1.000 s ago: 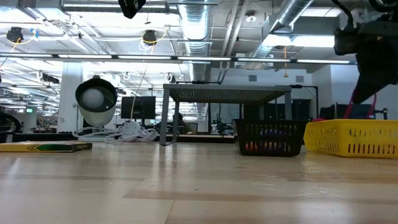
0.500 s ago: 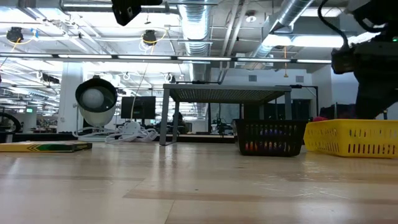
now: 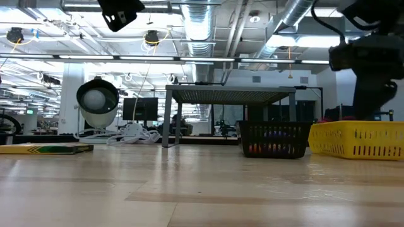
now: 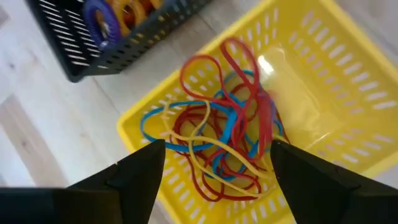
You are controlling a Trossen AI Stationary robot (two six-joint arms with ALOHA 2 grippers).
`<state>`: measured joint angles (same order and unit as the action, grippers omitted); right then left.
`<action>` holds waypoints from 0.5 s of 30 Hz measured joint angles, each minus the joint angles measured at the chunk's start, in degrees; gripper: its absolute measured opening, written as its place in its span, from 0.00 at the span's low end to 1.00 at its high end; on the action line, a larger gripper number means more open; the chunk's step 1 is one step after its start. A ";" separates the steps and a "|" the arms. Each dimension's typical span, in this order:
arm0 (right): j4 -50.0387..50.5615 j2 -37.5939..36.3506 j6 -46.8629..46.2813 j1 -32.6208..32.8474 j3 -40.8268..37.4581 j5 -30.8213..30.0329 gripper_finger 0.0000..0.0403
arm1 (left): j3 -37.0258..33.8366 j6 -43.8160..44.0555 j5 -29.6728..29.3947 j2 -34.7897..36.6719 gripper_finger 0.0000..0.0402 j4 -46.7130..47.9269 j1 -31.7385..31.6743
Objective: Pick & Place Office Desk Supplies
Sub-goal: Put the red rubber band into the yellow basket, then put the orange spring keychain into the black basket
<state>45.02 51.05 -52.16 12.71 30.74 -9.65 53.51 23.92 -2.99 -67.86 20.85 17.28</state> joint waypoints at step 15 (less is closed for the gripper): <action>5.43 -0.20 4.62 -1.55 6.25 2.14 0.71 | 0.10 9.61 5.63 -1.11 0.33 17.19 -0.11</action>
<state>50.45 50.85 -47.55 11.16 36.99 -7.51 53.61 33.53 2.64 -68.97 38.04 17.17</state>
